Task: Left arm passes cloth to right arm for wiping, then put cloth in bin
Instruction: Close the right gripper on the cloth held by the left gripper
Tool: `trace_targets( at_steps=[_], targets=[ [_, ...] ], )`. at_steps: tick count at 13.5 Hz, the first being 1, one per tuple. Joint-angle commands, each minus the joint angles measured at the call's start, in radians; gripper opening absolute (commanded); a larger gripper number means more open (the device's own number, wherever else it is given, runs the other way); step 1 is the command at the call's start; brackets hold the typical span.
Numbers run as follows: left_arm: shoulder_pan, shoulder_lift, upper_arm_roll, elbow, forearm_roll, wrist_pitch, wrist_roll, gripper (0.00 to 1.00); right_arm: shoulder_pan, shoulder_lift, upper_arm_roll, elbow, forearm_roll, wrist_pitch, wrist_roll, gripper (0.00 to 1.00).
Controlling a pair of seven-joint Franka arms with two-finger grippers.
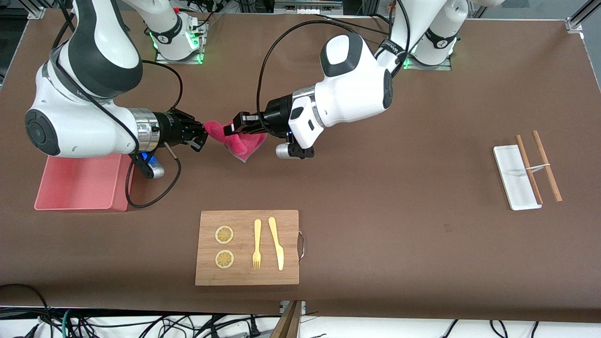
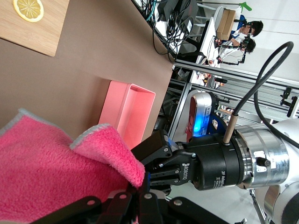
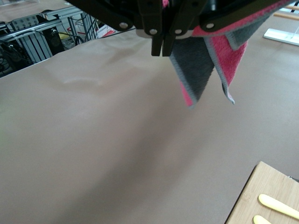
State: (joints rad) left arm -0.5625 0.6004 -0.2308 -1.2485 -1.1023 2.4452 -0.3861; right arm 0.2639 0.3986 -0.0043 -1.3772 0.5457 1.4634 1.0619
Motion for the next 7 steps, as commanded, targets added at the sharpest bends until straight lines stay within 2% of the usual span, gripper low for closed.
trace_targets(
  at_steps=[1,7],
  targets=[
    [-0.005,0.018,0.004,0.035,-0.021,0.003,0.000,0.00,-0.018,-0.009,0.003,-0.006,0.031,-0.011,0.015,0.00],
    [-0.005,0.018,0.004,0.034,-0.021,0.003,0.001,0.00,-0.032,-0.009,0.003,-0.003,0.027,-0.012,-0.003,0.00]
  ],
)
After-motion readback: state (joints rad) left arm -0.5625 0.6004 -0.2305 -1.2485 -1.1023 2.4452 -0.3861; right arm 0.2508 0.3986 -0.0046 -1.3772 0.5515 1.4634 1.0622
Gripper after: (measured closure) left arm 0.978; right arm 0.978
